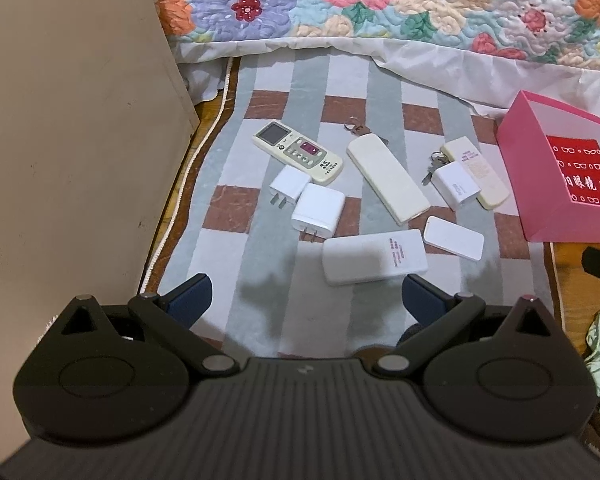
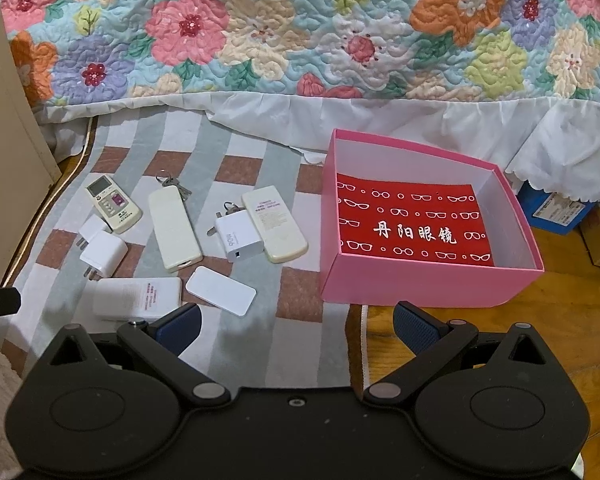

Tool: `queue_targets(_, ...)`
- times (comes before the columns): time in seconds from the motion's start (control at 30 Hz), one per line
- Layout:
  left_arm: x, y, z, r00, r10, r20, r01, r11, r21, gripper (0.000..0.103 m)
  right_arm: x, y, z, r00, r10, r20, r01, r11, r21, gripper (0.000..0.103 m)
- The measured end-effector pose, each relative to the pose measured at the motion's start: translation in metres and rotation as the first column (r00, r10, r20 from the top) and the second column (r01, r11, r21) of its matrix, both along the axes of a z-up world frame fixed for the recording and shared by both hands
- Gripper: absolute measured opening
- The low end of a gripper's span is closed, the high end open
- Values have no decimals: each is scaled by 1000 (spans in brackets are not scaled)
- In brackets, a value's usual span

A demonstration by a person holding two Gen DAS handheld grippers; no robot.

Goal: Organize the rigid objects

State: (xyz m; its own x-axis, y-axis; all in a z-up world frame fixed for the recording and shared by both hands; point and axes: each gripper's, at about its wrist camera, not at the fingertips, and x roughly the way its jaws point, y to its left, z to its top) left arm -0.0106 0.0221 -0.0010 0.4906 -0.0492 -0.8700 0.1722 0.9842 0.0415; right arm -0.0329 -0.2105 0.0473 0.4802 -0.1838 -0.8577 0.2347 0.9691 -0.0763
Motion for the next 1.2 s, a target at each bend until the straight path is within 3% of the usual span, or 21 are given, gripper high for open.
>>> queue_targets(0.57,1,-2,-1,1000,-4,-23,4,1000,10,103,2,2,-10,1000,4,-28,-3,1000,18,103)
queue_targets(0.63,3,-2,2,1000,-5,-28,5,1000,-6,103,3,2,-8,1000,25,-7,-25,999,46,103)
queue_targets(0.7,4,-4,11,1000,-17,-19,17,999,-35,103,1,4,-5,991,96,88,-105,989,103,103)
queue_targets(0.8,8,-14,26,999,-37,19,38,999,-32,103,-7,11,-5,928,255,272,-295,949,116,103)
queue_targets(0.93,30,-26,32,1000,-20,20,21,999,-46,103,-3,14,-18,758,480,442,-559,827,60,103)
queue_targets(1.0,47,-27,20,999,13,-42,-17,994,-105,100,16,15,-29,716,545,437,-630,773,67,103)
queue_targets(1.1,66,-32,-11,990,42,-135,-61,988,-140,99,51,19,-59,713,619,329,-683,720,125,103)
queue_targets(1.2,78,-39,-45,977,52,-205,-79,989,-126,95,66,26,-91,680,684,264,-732,653,195,98)
